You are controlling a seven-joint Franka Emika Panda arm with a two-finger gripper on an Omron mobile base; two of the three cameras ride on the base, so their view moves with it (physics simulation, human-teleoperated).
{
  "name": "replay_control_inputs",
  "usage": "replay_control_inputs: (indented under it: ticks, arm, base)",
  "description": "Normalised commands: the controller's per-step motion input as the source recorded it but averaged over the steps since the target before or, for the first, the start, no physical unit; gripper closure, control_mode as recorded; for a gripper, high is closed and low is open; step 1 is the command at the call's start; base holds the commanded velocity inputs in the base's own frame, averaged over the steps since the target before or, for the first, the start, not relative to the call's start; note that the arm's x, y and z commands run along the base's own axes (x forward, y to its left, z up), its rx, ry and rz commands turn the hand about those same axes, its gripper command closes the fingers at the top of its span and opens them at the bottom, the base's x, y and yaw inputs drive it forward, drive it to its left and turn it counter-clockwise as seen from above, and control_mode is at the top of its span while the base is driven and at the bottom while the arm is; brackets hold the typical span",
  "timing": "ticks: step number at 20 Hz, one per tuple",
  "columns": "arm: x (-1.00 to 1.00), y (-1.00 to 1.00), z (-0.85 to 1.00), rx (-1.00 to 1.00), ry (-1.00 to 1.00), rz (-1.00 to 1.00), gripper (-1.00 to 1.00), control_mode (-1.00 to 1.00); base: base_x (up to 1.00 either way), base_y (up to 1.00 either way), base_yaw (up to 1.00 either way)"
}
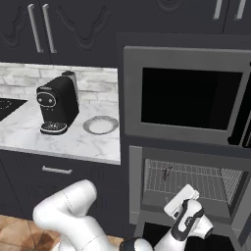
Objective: Take the fish from the oven and place it on the plate on the counter.
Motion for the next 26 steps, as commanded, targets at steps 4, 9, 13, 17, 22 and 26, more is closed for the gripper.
replay_control_inputs:
  ticks: [4,9,13,17,22,26]
  arm:
    - [0.31,-0.01,-0.22,0.0,0.0,-0.03,-1.0,-1.0]
    - [0.28,-0.07,-0.28,0.0,0.0,-0.04,-1.0,-1.0]
    - [0.3,-0.14,-0.31,0.0,0.0,-0.05,-1.0,-1.0]
    - [0.3,-0.25,-0.39,0.0,0.0,-0.07,-1.0,-1.0]
    - [0.22,-0.28,-0.42,0.0,0.0,-0.06,-1.0,-1.0]
    - [0.1,-0.27,-0.38,0.0,0.0,-0.06,-1.0,-1.0]
  base:
    - [0.0,0.0,0.0]
    - [0.0,0.0,0.0]
    - [0.0,0.0,0.0]
    - [0.0,0.0,0.0]
    - [0.0,0.0,0.0]
    - [0.0,0.0,0.0]
